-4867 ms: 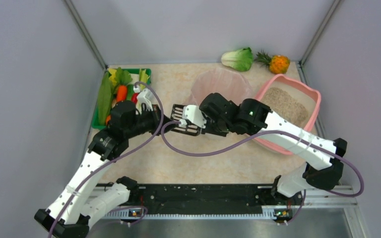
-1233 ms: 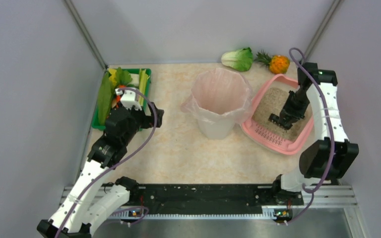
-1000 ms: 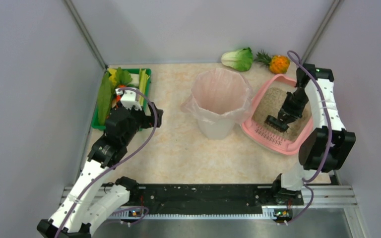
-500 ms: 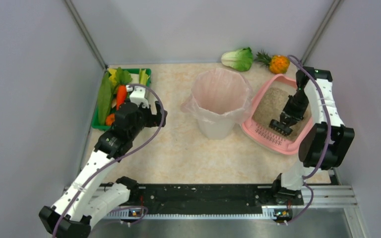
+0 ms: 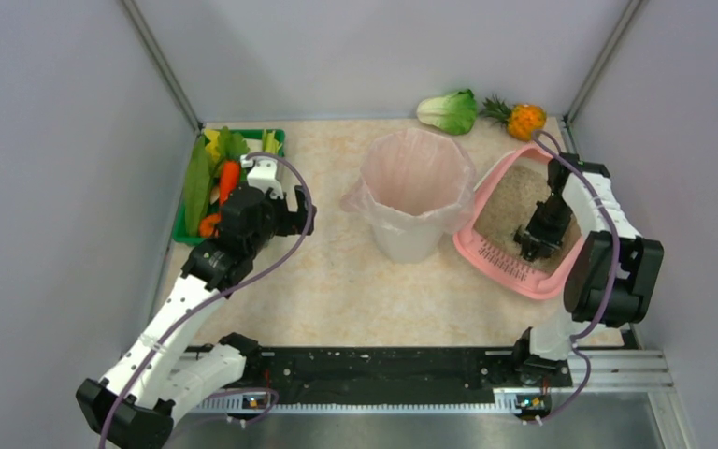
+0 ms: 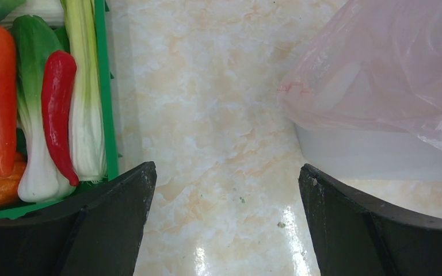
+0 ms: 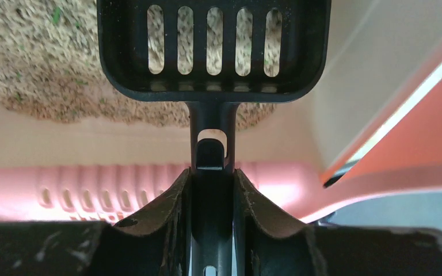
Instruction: Clean the litter box
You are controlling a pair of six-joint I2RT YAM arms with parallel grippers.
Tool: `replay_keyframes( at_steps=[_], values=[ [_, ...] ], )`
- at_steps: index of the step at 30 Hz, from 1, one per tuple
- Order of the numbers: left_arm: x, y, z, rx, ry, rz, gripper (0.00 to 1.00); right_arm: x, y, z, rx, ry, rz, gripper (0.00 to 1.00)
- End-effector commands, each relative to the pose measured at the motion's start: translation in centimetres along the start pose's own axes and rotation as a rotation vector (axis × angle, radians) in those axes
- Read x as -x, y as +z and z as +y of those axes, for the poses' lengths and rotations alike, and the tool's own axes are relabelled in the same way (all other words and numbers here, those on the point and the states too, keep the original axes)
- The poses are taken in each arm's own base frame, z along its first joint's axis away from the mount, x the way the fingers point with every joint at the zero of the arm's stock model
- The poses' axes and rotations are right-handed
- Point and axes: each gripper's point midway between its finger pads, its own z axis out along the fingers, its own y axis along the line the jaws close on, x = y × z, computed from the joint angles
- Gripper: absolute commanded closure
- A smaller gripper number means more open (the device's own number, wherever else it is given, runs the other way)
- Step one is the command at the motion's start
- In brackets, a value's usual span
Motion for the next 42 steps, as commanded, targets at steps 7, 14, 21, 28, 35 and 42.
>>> replay_keyframes(
  at_steps=[7, 14, 21, 28, 35, 42],
  values=[
    [2.7, -0.5, -0.3, 0.004, -0.024, -0.066, 0.01, 8.3, 1.4, 2.3, 0.071, -0.033, -0.267, 1.0],
    [2.7, -0.5, -0.1, 0.017, -0.021, -0.069, 0.01, 10.6, 1.5, 2.9, 0.082, -0.046, -0.328, 1.0],
    [2.9, -0.5, 0.1, 0.027, -0.018, -0.077, 0.01, 12.7, 2.6, 2.9, 0.048, -0.168, -0.36, 1.0],
    [3.4, -0.6, 0.9, 0.076, -0.051, -0.087, 0.01, 14.9, 2.4, 4.0, 0.047, -0.253, -0.417, 1.0],
    [3.6, -0.7, 1.3, 0.09, -0.105, -0.091, 0.01, 16.6, 2.2, 5.8, 0.069, -0.343, -0.488, 1.0],
    [3.5, -0.9, 1.6, 0.104, -0.158, -0.091, 0.01, 16.8, 1.3, 6.7, 0.113, -0.387, -0.53, 1.0]
  ],
)
